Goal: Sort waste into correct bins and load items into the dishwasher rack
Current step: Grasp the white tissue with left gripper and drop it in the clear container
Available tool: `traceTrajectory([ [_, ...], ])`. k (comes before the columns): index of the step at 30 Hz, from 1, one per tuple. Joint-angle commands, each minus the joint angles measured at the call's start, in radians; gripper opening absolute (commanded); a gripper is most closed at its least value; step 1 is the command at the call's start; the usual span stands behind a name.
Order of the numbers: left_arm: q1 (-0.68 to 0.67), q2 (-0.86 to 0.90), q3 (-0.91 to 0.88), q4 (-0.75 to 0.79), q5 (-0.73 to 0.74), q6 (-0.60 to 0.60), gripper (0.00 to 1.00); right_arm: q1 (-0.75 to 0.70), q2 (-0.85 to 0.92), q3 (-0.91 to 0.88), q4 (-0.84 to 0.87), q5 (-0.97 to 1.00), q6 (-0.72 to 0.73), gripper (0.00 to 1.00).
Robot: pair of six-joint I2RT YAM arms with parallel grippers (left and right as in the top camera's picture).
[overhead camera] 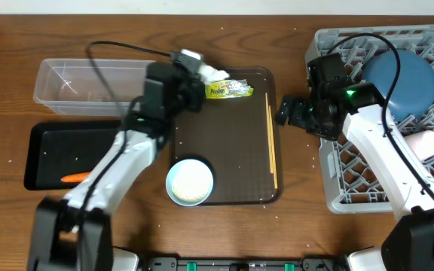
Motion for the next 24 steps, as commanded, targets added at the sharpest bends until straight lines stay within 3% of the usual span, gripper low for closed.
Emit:
traceTrajectory([
  [1,0.073,-0.03,0.008,-0.019,-0.089,0.011,0.06,0.013,0.0,0.001,0.0,0.006,0.008,0.99],
  [8,0.259,-0.026,0.008,-0.034,-0.102,0.011,0.06,0.013,0.0,0.001,0.0,0.006,0.008,0.99],
  [14,0.322,-0.026,0.008,-0.054,-0.07,0.011,0.07,0.013,0.0,0.001,0.0,0.006,0.008,0.99],
  [15,0.322,-0.025,0.008,-0.064,-0.065,0.011,0.31,0.013,0.0,0.001,0.0,0.006,0.008,0.99],
  [16,0.32,-0.024,0.008,-0.073,-0.051,0.01,0.66,0.013,0.0,0.001,0.0,0.006,0.008,0.99],
  [17,0.316,-0.024,0.008,-0.08,-0.027,0.01,0.75,0.013,0.0,0.001,0.0,0.006,0.008,0.99],
  [20,0.295,-0.024,0.008,-0.082,0.077,0.01,0.88,0.013,0.0,0.001,-0.003,-0.006,0.008,0.99],
  [24,0.238,-0.021,0.008,-0.067,0.093,0.01,0.89,0.013,0.0,0.001,-0.015,-0.008,0.008,0.99],
])
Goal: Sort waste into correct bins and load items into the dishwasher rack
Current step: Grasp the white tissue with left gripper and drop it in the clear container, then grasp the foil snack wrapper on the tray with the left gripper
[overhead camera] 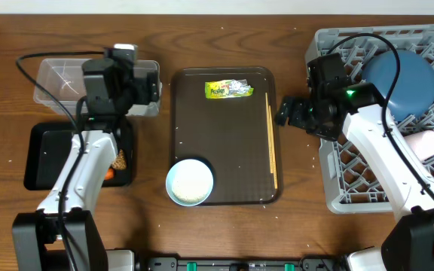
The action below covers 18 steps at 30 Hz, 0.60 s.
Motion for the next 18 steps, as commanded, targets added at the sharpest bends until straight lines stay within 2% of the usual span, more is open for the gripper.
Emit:
traceTrajectory([
  [1,-0.06,0.012,0.008,0.019,0.06,0.002,0.89,0.013,0.0,0.001,-0.005,-0.004,0.008,0.99],
  [3,-0.104,0.024,0.008,0.04,0.075,0.014,0.89,0.013,0.0,0.001,-0.006,-0.003,0.026,0.99],
  [5,-0.159,0.055,0.008,0.082,0.145,0.091,0.89,0.011,0.0,0.001,-0.026,-0.002,0.125,0.99],
  [8,-0.232,0.124,0.008,0.164,0.195,0.161,0.98,0.0,0.0,0.001,-0.032,0.01,0.208,0.99],
  [11,-0.293,0.206,0.008,0.255,0.203,0.166,0.98,-0.014,0.0,0.001,-0.04,0.032,0.213,0.99],
  [16,-0.378,0.348,0.008,0.396,0.254,0.258,0.98,-0.027,0.0,0.001,-0.095,0.037,0.205,0.99],
  [18,-0.401,0.397,0.008,0.463,0.254,0.261,0.98,-0.026,0.0,0.001,-0.111,0.046,0.201,0.99],
])
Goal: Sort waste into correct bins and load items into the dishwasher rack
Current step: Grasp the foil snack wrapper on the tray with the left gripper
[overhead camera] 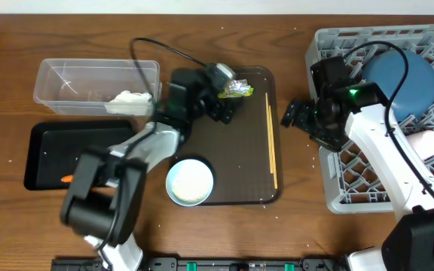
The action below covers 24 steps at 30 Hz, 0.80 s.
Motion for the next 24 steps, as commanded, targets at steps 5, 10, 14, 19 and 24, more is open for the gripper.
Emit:
traceTrajectory([
  [5,-0.067,0.141,0.007,0.17,0.032,0.06,1.0,-0.01,0.0,0.001,-0.026,0.034,0.018,0.99],
  [10,-0.069,0.218,0.007,0.243,-0.025,0.059,0.88,-0.01,0.0,0.001,-0.032,0.033,0.009,0.99],
  [14,-0.067,0.265,0.008,0.303,-0.048,0.059,0.62,-0.01,0.0,0.001,-0.037,0.032,0.002,0.99],
  [19,-0.066,0.275,0.008,0.317,-0.077,0.04,0.19,-0.009,0.0,0.001,-0.044,0.032,0.002,0.99],
  [24,-0.064,0.256,0.007,0.325,-0.076,-0.053,0.07,-0.003,0.0,0.001,-0.048,0.032,0.002,0.99],
])
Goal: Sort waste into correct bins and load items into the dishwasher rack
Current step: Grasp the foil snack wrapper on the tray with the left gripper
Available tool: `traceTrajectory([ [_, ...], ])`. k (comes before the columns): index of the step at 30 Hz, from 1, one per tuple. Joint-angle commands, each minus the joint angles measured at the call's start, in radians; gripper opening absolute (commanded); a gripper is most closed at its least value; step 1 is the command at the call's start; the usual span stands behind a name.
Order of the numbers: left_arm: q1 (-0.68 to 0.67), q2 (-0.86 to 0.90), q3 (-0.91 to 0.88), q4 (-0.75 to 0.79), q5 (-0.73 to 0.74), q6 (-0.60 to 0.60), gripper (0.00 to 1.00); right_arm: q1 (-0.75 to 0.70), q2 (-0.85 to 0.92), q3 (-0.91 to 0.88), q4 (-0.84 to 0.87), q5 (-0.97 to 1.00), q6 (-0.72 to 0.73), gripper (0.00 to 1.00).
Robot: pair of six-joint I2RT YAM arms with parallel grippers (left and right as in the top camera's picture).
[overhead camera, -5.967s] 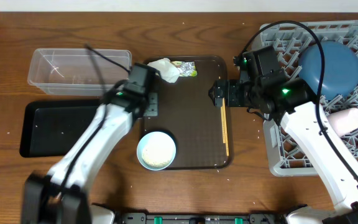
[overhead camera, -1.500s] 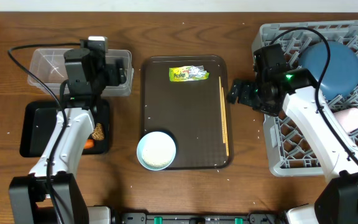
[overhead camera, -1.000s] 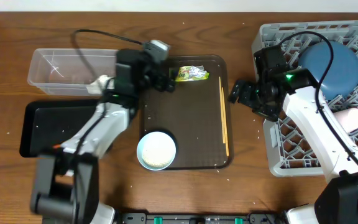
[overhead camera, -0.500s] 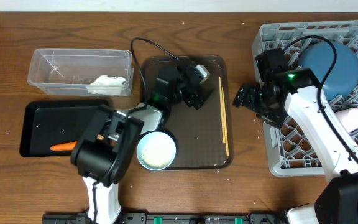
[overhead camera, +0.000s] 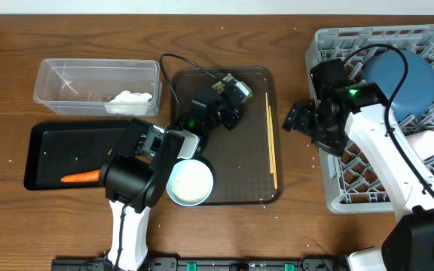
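Note:
My left gripper (overhead camera: 230, 104) is down at the far end of the brown tray (overhead camera: 224, 173), over the yellow-green wrapper (overhead camera: 244, 92), of which only a sliver shows. Whether its fingers are shut on the wrapper is hidden. A white bowl (overhead camera: 189, 183) sits at the tray's near left corner, and wooden chopsticks (overhead camera: 271, 147) lie along its right side. My right gripper (overhead camera: 294, 119) hovers open between the tray and the dishwasher rack (overhead camera: 337, 188), holding nothing.
The clear bin (overhead camera: 74, 79) at the far left holds a white tissue (overhead camera: 130, 98). In front of it, the black bin (overhead camera: 47, 147) holds a carrot (overhead camera: 79, 178). A blue plate (overhead camera: 401, 83) and a pink cup (overhead camera: 428, 143) are in the rack.
My left gripper has shifted slightly right and nearer on the tray and now covers more of the wrapper. The right arm has barely moved.
My left gripper held a white tissue at the tray's far left corner. Then it was over the clear bin. After that the tissue lay in the bin and the gripper was back at the wrapper, where it is now.

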Motion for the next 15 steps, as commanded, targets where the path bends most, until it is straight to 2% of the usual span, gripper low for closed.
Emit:
traceTrajectory([
  [1,0.008,-0.027,0.007,-0.003,-0.01,-0.081,0.07,-0.003,0.0,0.001,-0.007,0.013,-0.004,0.99],
  [7,0.018,-0.236,0.007,-0.188,-0.02,-0.115,0.06,-0.002,0.0,0.001,-0.012,0.014,-0.004,0.99],
  [10,0.018,-0.389,0.007,-0.319,-0.106,-0.114,0.06,-0.002,0.0,0.001,-0.002,0.013,-0.004,0.99],
  [12,0.018,-0.483,0.007,-0.401,-0.174,-0.09,0.06,-0.002,0.0,0.001,0.005,0.013,-0.004,0.99],
  [15,0.026,-0.613,0.007,-0.535,-0.286,0.015,0.06,-0.002,0.0,0.001,0.014,0.013,-0.005,0.99],
])
